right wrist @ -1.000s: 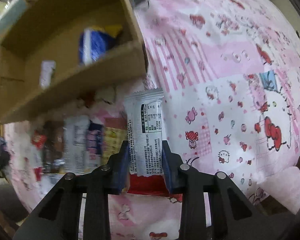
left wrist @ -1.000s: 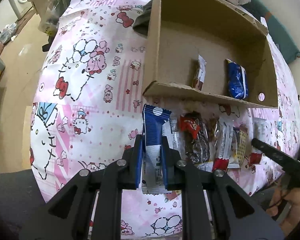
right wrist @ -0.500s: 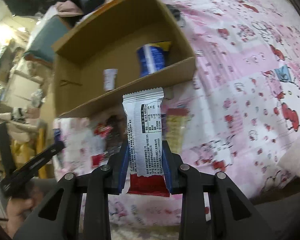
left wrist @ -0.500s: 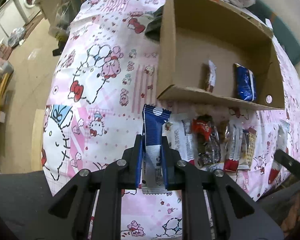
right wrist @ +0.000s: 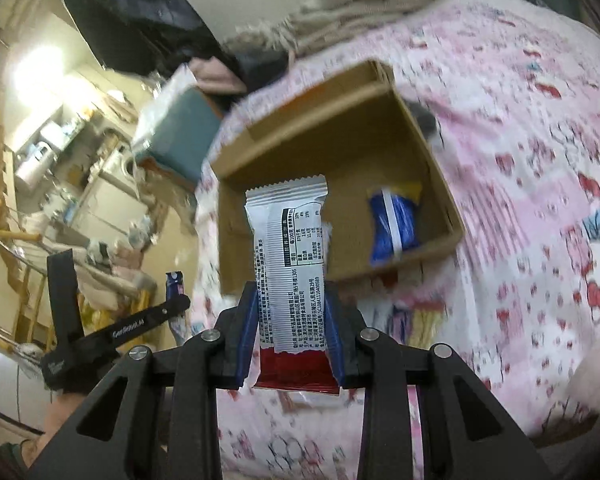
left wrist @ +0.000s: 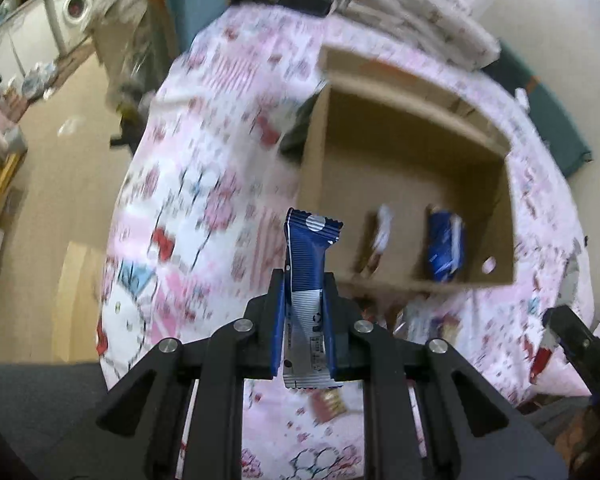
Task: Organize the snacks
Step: 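Lower both bars into the box and open both tools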
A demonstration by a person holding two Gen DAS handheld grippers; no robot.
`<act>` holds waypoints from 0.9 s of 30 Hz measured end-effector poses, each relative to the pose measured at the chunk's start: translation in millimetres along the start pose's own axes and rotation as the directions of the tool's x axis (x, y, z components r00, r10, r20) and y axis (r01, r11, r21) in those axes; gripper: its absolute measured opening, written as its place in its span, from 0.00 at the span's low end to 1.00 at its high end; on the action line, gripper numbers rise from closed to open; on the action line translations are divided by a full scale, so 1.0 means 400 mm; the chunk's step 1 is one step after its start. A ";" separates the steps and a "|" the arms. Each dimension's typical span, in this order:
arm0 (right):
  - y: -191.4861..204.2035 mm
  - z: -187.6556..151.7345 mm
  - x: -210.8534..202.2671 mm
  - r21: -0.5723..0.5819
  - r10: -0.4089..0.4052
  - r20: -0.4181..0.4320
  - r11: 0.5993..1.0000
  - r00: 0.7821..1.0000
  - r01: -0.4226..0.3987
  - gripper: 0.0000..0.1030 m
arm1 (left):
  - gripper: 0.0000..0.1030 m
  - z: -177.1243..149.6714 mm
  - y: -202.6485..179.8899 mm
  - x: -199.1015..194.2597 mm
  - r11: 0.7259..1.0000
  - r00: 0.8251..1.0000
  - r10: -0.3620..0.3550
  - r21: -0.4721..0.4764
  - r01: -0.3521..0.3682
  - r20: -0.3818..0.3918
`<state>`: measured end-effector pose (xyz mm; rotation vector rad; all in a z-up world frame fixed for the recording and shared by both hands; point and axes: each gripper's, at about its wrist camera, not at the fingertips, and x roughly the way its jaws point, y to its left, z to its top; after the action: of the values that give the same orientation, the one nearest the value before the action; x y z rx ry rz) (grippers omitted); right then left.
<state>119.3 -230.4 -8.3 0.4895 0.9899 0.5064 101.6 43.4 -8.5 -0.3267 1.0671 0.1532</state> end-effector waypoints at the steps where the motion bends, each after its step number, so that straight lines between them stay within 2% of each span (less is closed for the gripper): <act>1: 0.002 0.013 0.002 0.000 0.003 0.012 1.000 1.000 -0.003 0.31 | 0.13 0.021 -0.022 -0.011 1.000 1.000 -0.011 0.020 0.010 0.018; 6: -0.006 0.087 0.015 -0.005 -0.023 0.039 1.000 0.999 0.023 0.31 | 0.13 0.097 -0.093 -0.015 0.995 0.997 -0.027 0.097 0.020 0.071; 10: -0.026 0.131 0.029 -0.004 -0.061 0.048 0.998 0.997 0.062 0.31 | 0.13 0.138 -0.137 0.024 0.991 0.997 -0.033 0.132 0.024 0.067; 19: -0.104 0.204 0.105 0.039 -0.112 0.041 0.993 0.993 0.110 0.31 | 0.13 0.183 -0.209 0.125 0.982 0.998 -0.030 0.186 0.021 0.046; 27: -0.139 0.209 0.180 0.055 -0.136 -0.009 0.989 0.991 0.136 0.31 | 0.13 0.190 -0.223 0.195 0.981 0.997 -0.047 0.191 0.034 0.065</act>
<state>235.0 -243.3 -50.2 0.4666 1.0367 0.3589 227.3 -17.8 -26.7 -0.1696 0.9975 0.0257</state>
